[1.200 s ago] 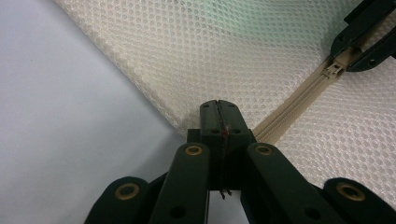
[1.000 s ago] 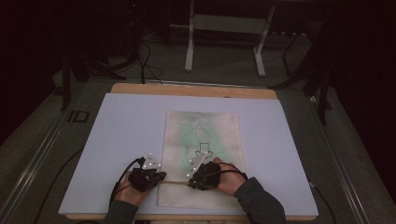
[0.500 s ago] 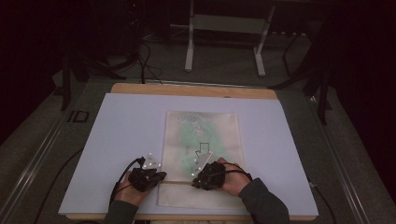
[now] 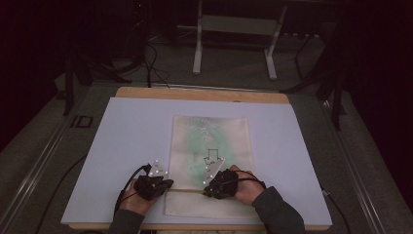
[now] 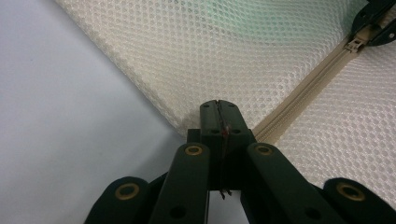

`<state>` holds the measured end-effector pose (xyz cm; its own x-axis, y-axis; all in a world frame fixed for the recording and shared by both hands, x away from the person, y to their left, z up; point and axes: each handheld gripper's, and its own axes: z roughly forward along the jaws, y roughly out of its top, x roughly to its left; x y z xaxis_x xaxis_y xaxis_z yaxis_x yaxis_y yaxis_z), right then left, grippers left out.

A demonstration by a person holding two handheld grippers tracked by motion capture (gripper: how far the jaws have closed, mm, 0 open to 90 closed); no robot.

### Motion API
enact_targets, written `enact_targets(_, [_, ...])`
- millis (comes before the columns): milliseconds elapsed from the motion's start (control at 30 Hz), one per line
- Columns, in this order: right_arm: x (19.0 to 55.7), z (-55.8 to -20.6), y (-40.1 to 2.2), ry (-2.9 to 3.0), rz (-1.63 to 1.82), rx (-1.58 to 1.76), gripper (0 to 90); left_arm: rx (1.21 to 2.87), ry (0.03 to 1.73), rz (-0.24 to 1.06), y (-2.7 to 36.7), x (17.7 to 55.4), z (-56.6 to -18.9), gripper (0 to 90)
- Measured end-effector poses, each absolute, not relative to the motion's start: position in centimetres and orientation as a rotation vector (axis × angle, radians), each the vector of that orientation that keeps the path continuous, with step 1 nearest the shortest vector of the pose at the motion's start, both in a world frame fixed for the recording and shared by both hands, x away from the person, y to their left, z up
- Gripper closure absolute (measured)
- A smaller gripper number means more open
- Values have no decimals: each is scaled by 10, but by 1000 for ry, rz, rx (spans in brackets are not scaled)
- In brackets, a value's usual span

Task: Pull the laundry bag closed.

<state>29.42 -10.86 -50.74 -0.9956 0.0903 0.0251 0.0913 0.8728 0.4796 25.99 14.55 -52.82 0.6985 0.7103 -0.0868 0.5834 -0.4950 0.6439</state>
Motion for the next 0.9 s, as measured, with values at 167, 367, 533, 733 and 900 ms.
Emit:
enact_targets(167, [294,-507,-111,-3040,-773,-149,825,2244,983,248,146,260,-528,894])
enact_targets(367, [294,-507,-114,-3041,-771,-151,825,2245,983,250,145,260,-528,894])
enact_targets(533, [294,-507,-119,-3040,-772,-159,825,2246,983,248,146,260,-528,894])
enact_targets(733, [294,-506,-123,-3035,-775,-167,825,2246,984,250,145,260,-528,894])
enact_targets(900, [295,-506,-125,-3033,-770,-169,825,2246,983,250,145,260,-528,894])
